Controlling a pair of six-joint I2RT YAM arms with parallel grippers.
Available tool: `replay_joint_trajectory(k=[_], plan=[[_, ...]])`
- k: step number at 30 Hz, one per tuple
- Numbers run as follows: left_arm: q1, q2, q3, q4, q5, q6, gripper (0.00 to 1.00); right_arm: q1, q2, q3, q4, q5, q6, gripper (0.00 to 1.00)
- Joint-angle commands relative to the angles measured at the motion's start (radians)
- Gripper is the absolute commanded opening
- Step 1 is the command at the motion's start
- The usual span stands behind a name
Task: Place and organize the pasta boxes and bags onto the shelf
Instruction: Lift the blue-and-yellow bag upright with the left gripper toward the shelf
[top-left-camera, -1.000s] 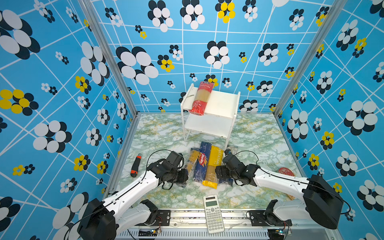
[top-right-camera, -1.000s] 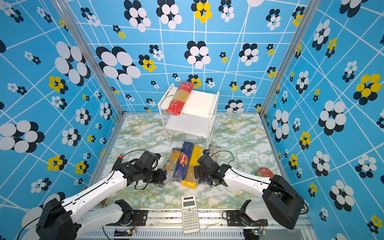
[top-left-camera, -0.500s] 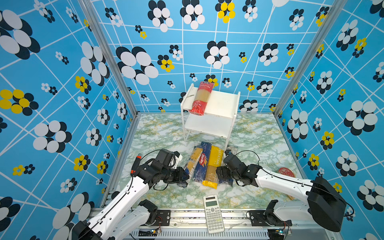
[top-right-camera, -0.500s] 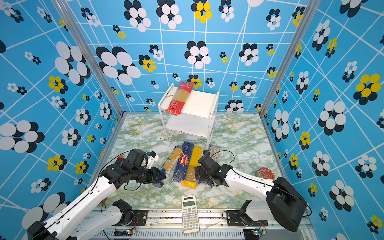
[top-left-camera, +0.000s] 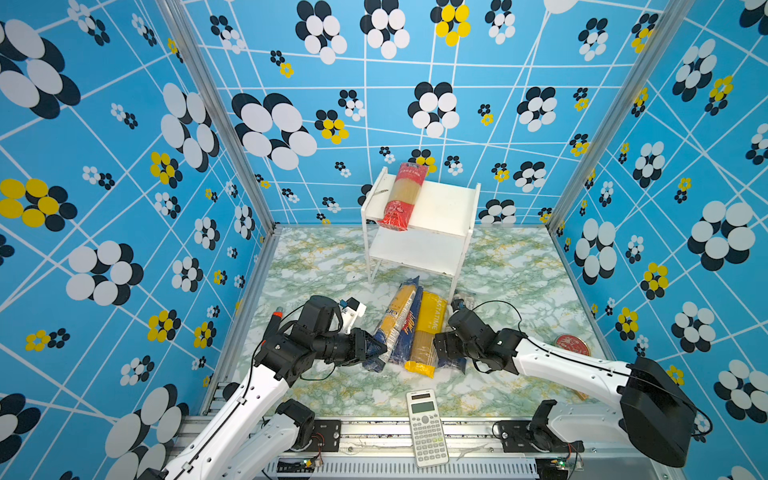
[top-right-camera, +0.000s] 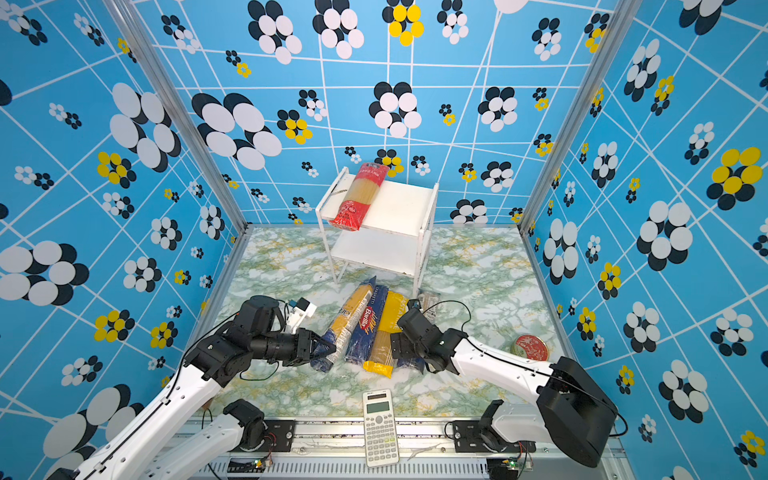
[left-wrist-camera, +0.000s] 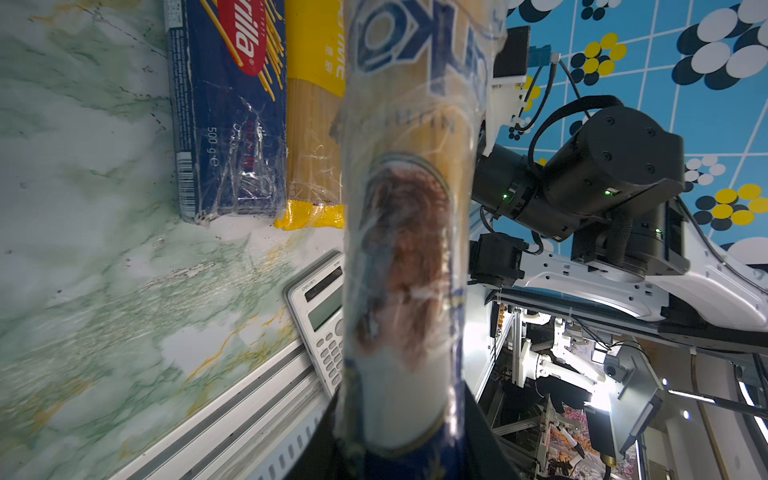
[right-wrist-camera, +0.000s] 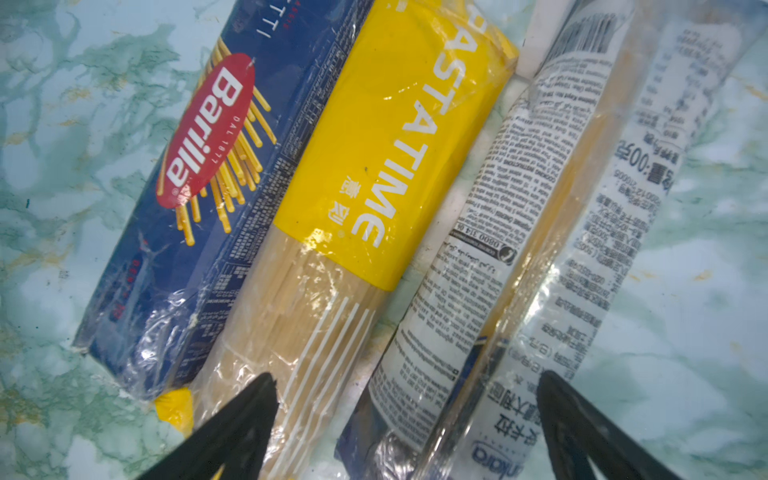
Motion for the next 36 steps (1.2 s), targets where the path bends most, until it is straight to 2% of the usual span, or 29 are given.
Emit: replay_joint_trajectory(k=[1, 14, 20, 36], plan=[[0.013, -0.037, 0.090, 0.179, 0.099, -0.011, 0.02, 0.007, -0.026, -0.004, -0.022, 0.024, -0.013, 0.99], [0.022, -0.002, 0.174, 0.348, 0.195, -0.123, 0.02, 0.007, -0.055, -0.025, -0.028, 0.036, -0.013, 0.99], [0.023, 0.030, 0.281, 0.310, 0.213, -0.103, 0.02, 0.007, -0.057, -0.026, -0.036, 0.039, -0.008, 0.99], [0.021, 0.062, 0.414, 0.452, 0.311, -0.201, 0.03, 0.007, -0.063, -0.041, -0.035, 0.042, -0.009, 0.99]])
